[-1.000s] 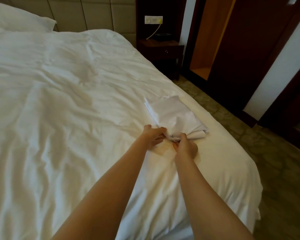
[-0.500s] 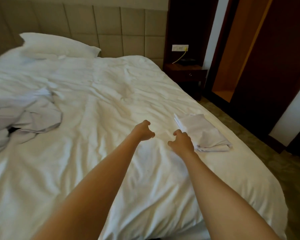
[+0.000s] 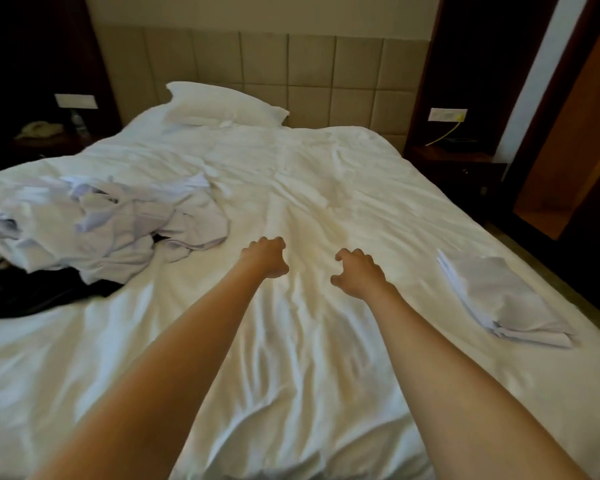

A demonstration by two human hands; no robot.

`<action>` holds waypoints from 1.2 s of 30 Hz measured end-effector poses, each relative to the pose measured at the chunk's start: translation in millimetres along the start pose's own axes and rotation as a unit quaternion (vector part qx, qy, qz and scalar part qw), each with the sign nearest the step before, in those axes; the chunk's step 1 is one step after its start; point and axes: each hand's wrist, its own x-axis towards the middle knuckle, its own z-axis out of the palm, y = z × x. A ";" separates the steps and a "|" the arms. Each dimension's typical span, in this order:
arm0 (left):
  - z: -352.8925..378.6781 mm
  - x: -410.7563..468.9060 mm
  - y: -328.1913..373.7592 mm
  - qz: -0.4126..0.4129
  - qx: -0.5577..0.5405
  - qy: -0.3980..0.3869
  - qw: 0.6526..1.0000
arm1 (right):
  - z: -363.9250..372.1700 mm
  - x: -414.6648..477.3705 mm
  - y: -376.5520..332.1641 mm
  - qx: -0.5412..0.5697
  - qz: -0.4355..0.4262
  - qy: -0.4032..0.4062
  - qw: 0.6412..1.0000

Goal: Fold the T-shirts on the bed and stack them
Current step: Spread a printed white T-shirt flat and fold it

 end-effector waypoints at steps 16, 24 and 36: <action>48.7 44.5 -148.6 -0.073 0.098 -0.002 0.993 | 110.2 68.7 -94.8 -0.056 -0.144 -0.099 0.983; 75.8 115.8 -183.6 -0.044 0.079 0.095 0.991 | 154.6 111.8 -86.8 -0.035 -0.135 -0.099 0.985; 71.0 183.9 -185.3 -0.121 0.052 0.107 0.985 | 156.6 142.0 -85.7 0.009 -0.121 -0.107 0.987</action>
